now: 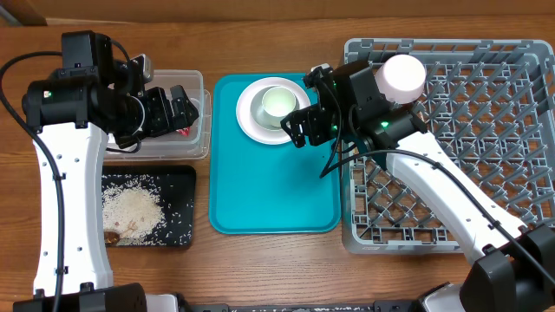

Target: Sort waste into correct bins and load items into the dishwasher

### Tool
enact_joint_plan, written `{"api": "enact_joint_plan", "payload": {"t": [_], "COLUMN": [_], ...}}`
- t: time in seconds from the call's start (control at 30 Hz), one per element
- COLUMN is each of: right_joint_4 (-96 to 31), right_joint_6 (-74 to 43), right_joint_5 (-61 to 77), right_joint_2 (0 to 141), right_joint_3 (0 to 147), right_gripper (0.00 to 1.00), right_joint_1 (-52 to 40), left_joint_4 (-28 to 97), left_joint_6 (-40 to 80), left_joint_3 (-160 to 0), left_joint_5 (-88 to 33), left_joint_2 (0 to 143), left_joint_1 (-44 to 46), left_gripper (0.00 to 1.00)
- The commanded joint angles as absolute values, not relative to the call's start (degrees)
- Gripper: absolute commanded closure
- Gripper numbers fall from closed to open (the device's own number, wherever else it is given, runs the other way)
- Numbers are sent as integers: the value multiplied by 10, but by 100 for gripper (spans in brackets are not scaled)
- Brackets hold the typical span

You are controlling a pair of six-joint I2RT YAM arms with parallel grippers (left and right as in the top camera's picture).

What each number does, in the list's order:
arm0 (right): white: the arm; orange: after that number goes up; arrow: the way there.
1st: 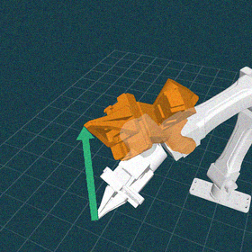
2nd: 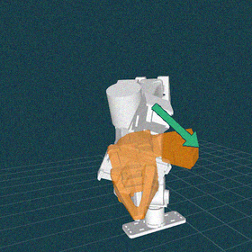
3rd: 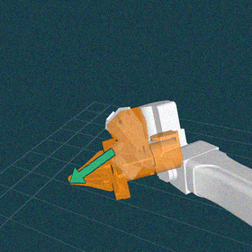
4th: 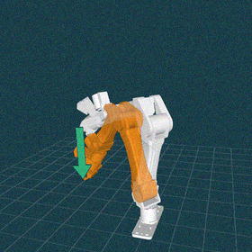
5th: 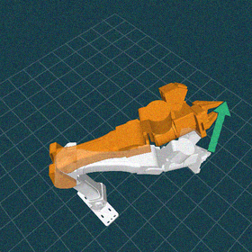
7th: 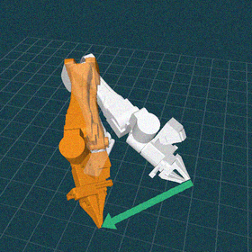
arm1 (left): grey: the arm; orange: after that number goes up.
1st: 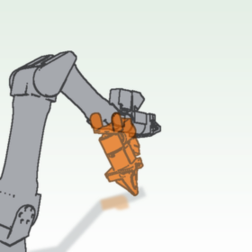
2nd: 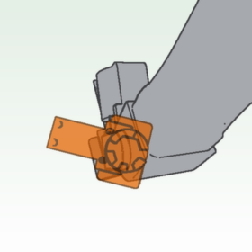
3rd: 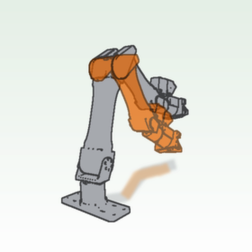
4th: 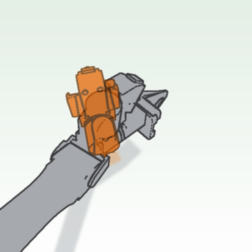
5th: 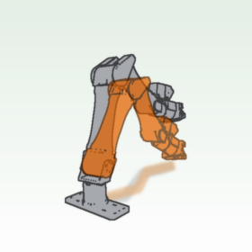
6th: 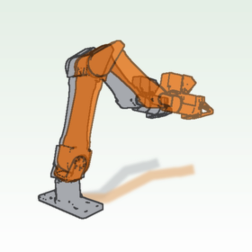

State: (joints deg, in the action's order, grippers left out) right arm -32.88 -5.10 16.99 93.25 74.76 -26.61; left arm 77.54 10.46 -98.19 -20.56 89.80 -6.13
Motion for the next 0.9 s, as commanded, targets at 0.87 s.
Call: {"api": "enact_joint_plan", "payload": {"t": [0.87], "right_joint_4": [-433], "right_joint_6": [-185], "right_joint_5": [105], "right_joint_2": [806], "right_joint_3": [757], "right_gripper": [24], "right_joint_1": [-122], "left_joint_4": [514], "left_joint_6": [153], "left_joint_3": [-986], "left_joint_5": [-210], "left_joint_2": [903], "left_joint_1": [-63], "left_gripper": [0]}}
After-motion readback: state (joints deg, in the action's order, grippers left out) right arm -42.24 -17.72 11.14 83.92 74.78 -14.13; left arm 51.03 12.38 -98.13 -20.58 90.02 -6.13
